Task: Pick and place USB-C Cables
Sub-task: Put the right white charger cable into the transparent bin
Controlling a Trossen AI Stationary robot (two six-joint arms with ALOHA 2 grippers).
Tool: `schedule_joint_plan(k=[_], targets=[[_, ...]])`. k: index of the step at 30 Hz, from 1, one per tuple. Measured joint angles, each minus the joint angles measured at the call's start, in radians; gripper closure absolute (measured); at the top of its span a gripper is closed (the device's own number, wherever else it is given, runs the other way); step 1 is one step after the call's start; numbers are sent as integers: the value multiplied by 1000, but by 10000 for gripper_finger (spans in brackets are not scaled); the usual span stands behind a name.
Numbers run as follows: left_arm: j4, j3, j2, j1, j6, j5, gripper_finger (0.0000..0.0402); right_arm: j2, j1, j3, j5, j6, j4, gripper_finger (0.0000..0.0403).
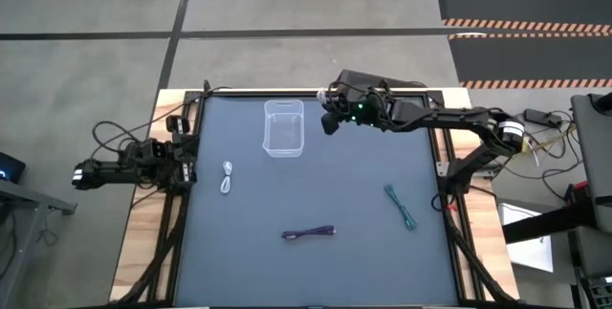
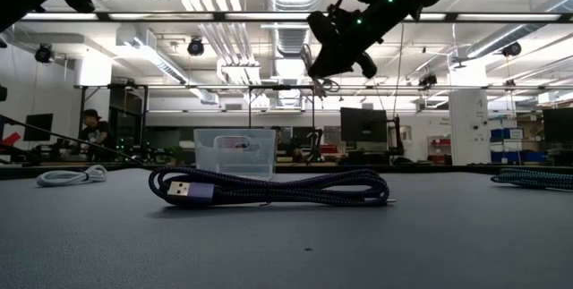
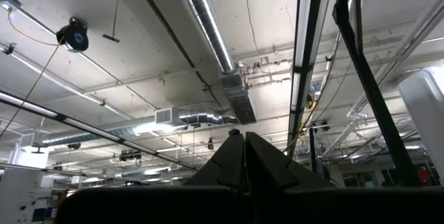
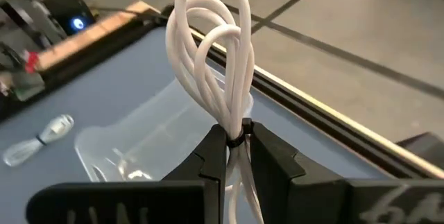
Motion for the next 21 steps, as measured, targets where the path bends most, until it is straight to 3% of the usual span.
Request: schedule_joint_plan(k=[21], targets=[[0,0,0,0,0,0,402,245,0,247,-101,123,41,365]])
